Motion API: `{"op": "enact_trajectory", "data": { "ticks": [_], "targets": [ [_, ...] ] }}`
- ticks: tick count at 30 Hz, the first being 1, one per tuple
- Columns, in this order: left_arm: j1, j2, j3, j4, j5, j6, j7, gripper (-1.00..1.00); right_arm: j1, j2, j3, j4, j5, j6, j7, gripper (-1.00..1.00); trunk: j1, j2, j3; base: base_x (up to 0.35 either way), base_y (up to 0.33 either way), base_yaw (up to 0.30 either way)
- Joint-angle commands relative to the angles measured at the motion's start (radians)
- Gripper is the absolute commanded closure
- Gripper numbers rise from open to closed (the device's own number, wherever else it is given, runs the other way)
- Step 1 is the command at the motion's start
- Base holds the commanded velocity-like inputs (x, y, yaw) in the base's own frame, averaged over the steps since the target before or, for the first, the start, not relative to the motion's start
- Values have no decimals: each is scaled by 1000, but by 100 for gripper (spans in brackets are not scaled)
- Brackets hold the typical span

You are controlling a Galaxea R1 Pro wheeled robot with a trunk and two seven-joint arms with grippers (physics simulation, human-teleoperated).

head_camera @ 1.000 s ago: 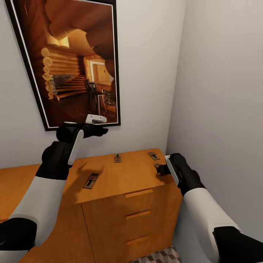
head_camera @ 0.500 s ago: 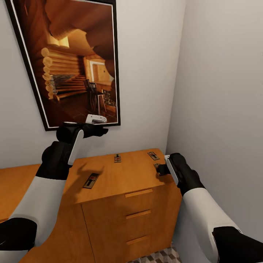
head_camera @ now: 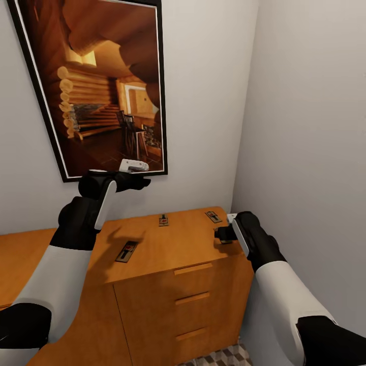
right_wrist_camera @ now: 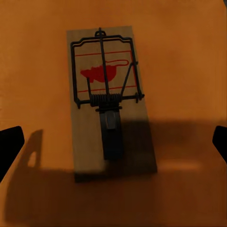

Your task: Take the four mousetraps from the cabinet in the bathroom and place them on the bathroom floor. Make sure all four end up on the same floor surface, and ensure that at least two of them are either under or directly next to the same bathroom sink.

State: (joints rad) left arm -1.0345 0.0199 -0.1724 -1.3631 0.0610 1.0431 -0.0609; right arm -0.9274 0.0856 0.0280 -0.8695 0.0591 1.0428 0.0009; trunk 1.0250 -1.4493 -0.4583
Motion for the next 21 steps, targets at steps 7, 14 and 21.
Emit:
{"op": "enact_trajectory", "data": {
  "ticks": [7,14,21],
  "targets": [
    [-1,0,-2,-1,6,4,3,-100,-1,-3,2,2,5,4,4,-100,0,-1,-1,0,0,0],
    [-1,0,-2,-1,6,4,3,-100,-1,-4,3,7,9,4,5,-100,0,-1,-1,0,0,0],
    [-1,1,-1,-1,6,4,3,-100,-1,-4,4,13,9,4,5,-100,0,-1,-1,0,0,0]
  ]
}}
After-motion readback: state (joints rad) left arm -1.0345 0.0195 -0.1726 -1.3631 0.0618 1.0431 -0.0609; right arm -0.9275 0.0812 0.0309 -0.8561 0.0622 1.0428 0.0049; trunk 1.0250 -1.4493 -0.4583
